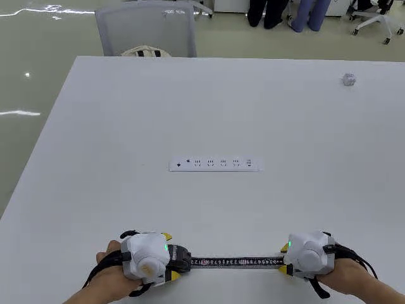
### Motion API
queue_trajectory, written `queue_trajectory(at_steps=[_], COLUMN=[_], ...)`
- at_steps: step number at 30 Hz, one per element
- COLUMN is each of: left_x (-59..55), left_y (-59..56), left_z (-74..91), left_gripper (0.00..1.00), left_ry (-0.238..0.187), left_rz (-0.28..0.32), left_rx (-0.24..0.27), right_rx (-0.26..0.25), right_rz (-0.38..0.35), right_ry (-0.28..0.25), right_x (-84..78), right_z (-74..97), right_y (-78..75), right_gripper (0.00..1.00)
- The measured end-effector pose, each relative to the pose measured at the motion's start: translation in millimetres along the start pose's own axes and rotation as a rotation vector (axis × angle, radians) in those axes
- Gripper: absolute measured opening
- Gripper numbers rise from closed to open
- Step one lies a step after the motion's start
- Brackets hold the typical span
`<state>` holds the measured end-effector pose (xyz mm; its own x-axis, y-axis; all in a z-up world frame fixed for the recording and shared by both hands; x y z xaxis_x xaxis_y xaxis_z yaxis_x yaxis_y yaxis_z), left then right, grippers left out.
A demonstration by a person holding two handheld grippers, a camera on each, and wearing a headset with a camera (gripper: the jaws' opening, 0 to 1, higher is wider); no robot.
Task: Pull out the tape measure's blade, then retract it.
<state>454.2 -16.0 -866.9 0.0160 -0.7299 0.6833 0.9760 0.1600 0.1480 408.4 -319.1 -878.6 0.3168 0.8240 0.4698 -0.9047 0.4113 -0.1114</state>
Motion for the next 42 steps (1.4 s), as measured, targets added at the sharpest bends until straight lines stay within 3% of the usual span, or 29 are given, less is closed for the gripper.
queue_trajectory(at_steps=[6, 7, 13, 18, 25, 31, 36, 42], left_x=[-1.2, -2.0, -4.6, -4.2, -9.7, -10.4, -13.2, -13.1], left_y=[0.3, -1.3, -6.9, -9.2, -13.4, -15.4, -21.4, -26.6], left_z=[0.6, 6.5, 9.5, 12.9, 15.6, 19.3, 27.1, 33.0], left_gripper=[0.56, 0.56, 0.59, 0.6, 0.67, 0.68, 0.7, 0.73], left_ry=[-0.002, -0.028, -0.047, -0.079, -0.087, -0.101, -0.12, -0.136], left_rz=[0.022, 0.095, 0.16, 0.244, 0.325, 0.374, 0.448, 0.493], left_rx=[0.013, 0.048, 0.088, 0.143, 0.205, 0.229, 0.29, 0.343], right_rx=[-0.002, -0.015, -0.052, -0.076, -0.12, -0.132, -0.171, -0.209], right_rz=[-0.014, -0.062, -0.18, -0.226, -0.349, -0.368, -0.466, -0.517], right_ry=[-0.003, -0.015, -0.05, -0.069, -0.114, -0.123, -0.164, -0.178], right_x=[-0.4, -1.3, -3.9, -4.4, -5.7, -5.6, -4.3, -6.5], right_z=[-0.4, 0.1, 2.3, 5.8, 10.4, 11.7, 14.1, 17.5], right_y=[1.0, 5.2, 4.8, 6.7, 8.1, 9.6, 16.4, 23.6], right_gripper=[0.29, 0.3, 0.35, 0.39, 0.44, 0.49, 0.53, 0.58])
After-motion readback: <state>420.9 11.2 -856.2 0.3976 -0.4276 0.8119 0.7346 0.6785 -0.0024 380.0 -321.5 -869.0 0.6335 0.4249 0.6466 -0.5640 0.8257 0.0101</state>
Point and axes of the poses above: the centre of the closed fingertips' face, and the gripper's own axes: z roughly backward along the fingers, y roughly to its left, x roughly out of its top, the point moved 6 cm from there along z, roughly backward along the fingers, and after that the axes turned 4 degrees about -y, right-handed, at the moved point
